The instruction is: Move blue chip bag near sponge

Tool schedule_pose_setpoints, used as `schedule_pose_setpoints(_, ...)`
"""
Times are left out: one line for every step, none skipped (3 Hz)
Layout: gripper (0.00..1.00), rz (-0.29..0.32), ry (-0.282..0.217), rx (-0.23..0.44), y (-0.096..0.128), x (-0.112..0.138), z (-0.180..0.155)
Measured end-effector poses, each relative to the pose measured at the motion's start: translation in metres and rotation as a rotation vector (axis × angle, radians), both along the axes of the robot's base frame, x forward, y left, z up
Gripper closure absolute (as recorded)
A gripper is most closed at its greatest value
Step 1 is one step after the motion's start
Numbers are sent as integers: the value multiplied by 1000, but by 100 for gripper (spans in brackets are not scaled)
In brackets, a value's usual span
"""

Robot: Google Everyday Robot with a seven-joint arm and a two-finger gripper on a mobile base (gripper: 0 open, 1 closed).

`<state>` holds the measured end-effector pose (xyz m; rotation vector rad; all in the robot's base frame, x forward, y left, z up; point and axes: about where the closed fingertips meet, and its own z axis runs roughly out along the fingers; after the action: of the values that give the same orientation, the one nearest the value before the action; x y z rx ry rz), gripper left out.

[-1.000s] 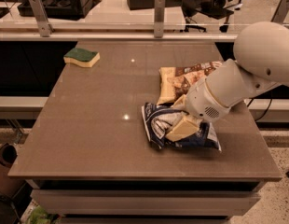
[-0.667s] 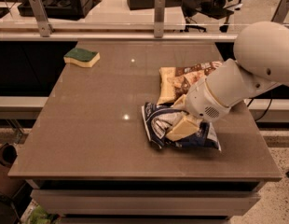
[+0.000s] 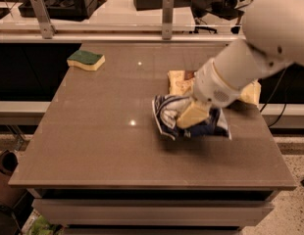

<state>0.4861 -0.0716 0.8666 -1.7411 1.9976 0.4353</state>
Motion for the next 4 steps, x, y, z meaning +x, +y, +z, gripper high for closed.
schedule_pose_setpoints(100,1,-99,-77,3,33,59)
schedule_pose_setpoints(100,5,-176,-122,11,61,101)
schedule_pose_setpoints(100,14,-256,-124,19,93,117)
schedule_pose_setpoints(100,42,-370,-31,35,139,119)
